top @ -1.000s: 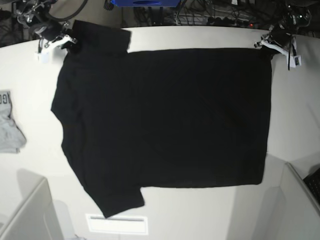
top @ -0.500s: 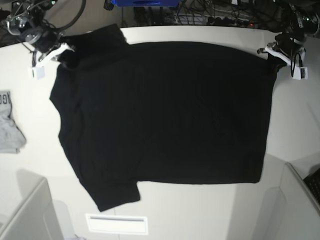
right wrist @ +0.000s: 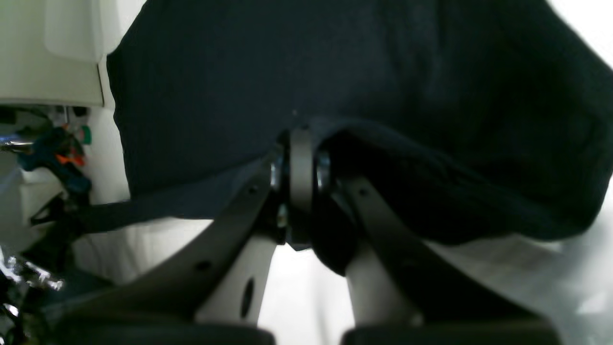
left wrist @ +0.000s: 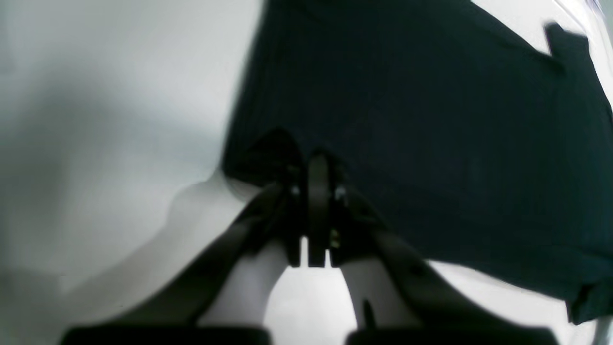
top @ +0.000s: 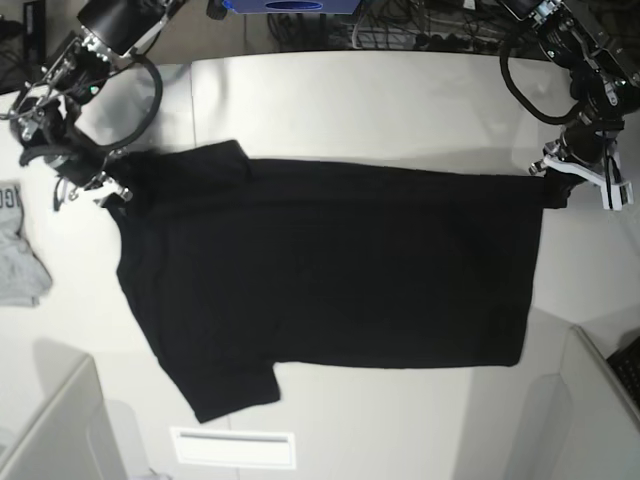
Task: Fold the T-shirt properly
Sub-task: 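Lift the shoulders and pull the shirt toward the robot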
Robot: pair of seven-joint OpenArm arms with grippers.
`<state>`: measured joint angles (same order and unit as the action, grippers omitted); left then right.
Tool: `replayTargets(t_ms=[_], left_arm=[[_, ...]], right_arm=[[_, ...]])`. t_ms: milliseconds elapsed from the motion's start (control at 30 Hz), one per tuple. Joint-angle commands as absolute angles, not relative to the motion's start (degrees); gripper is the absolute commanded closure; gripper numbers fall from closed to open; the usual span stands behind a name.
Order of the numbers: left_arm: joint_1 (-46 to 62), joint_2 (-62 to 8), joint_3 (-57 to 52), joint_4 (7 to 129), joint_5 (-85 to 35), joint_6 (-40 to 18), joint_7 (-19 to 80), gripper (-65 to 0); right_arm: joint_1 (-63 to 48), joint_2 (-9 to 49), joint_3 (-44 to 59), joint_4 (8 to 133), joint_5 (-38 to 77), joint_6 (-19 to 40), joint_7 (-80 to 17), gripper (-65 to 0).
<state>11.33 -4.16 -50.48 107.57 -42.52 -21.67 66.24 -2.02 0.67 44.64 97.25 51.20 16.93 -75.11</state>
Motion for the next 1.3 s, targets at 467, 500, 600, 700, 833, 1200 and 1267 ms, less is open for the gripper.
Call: replayTargets(t_ms=[467,500,600,700,833,1200,1267], left_arm=[[3.74,-5.41,-50.33,101.49,-43.56,-17.63,64.92,0.0],[3.3,-5.41,-50.33,101.41,-43.56,-17.63,64.92,0.0],[2.33,-5.49,-50.33,100.97,-43.47,-17.54,64.84,0.0],[1.27,-5.58,-50.33,99.12,-43.47,-17.54,64.84,0.0],[0.4,-5.76,-50.33,97.36,-41.63,-15.69,64.75,0.0],[-2.33,-6.46,-45.85,97.27,-38.2,-15.69,64.57,0.0],[-2.68,-6.46,-45.85,97.27,-38.2,-15.69,64.57,0.0]], right_arm=[[9.89,4.09,38.64,86.37,46.37,16.75,-70.46,0.0],[9.98,4.26,37.32,85.32,46.37,16.66,-68.88,0.0],[10.24,4.35,34.86,82.59,46.29,16.66,-65.01,0.0],[11.3,4.35,34.15,80.04,46.29,16.66,-64.31,0.0],[12.7,4.35,34.07,78.46,46.29,16.66,-63.87,0.0],[14.9,6.02,32.4,75.3,46.2,16.66,-63.78,0.0],[14.9,6.02,32.48,75.3,46.2,16.66,-63.78,0.0]])
